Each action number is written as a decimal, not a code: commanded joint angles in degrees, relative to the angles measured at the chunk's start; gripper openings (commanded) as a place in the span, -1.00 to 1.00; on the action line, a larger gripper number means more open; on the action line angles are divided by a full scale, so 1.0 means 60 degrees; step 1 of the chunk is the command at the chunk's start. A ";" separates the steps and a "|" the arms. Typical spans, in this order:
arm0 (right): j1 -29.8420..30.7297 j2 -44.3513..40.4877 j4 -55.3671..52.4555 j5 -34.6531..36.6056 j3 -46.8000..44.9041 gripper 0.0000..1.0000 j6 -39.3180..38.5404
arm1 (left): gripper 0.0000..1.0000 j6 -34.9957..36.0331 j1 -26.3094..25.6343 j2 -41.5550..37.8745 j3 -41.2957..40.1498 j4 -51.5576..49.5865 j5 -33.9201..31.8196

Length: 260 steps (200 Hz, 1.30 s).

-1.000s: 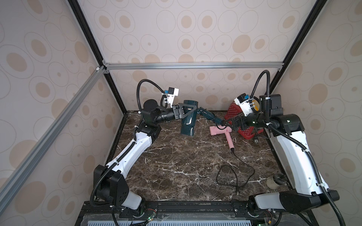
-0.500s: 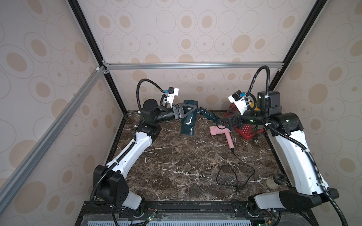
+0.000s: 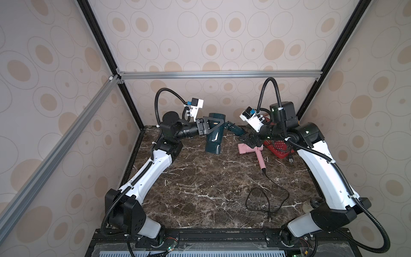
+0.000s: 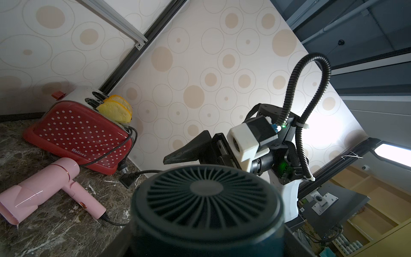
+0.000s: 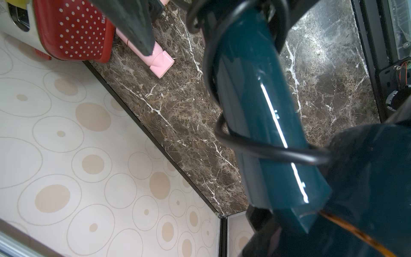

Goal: Wrap the cord around the hair dryer
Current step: Fold the hair dryer.

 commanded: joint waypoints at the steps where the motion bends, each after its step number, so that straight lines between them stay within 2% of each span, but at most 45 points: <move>1: 0.0181 0.0159 -0.0070 0.0367 0.0275 0.18 -0.0228 | -1.00 0.0101 -0.0064 -0.0392 0.0602 0.0523 0.0126; 18: 0.0257 0.0067 0.0238 0.0359 0.0092 -0.13 -0.0136 | -1.00 0.0104 -0.0078 -0.0378 0.0592 0.0504 0.0114; 44: 0.0317 0.0005 0.0505 0.0299 -0.0003 -0.79 0.0117 | -1.00 0.0122 -0.0082 -0.0375 0.0548 0.0524 0.0015; 56: 0.0349 0.0027 0.0555 0.0245 -0.0049 -1.00 0.0317 | -1.00 0.0160 -0.0079 -0.0378 0.0539 0.0505 -0.0116; 90: 0.0511 -0.0549 0.2221 0.0203 -0.1505 -1.00 0.1901 | -1.00 0.0462 -0.0271 -0.0507 0.0181 0.0522 -0.1133; 108: 0.1003 -0.0666 0.3256 0.0466 -0.2329 -1.00 0.2684 | -1.00 0.0529 -0.0647 -0.0468 -0.0168 0.0923 -0.1999; 147: 0.2225 -0.0085 0.4420 0.0769 -0.2504 -1.00 0.3378 | -1.00 0.0378 -0.1407 0.0002 -0.0346 0.1761 -0.3154; 164: 0.2512 0.0257 0.4556 0.0587 -0.2256 -1.00 0.3436 | -1.00 0.0450 -0.1508 0.0112 -0.0331 0.1730 -0.3220; 196: 0.2919 0.0640 0.5148 -0.0748 -0.2124 -1.00 0.3440 | -1.00 0.0601 -0.1564 0.0036 -0.0607 0.1709 -0.3552; 229: 0.3526 0.1115 0.4987 -0.1532 -0.1748 -1.00 0.3060 | -1.00 0.0779 -0.1553 0.0089 -0.0684 0.1757 -0.3804; 260: 0.4231 0.1755 0.4177 -0.1494 -0.0859 -1.00 0.2374 | -1.00 0.0946 -0.1562 0.0266 -0.0709 0.1768 -0.3974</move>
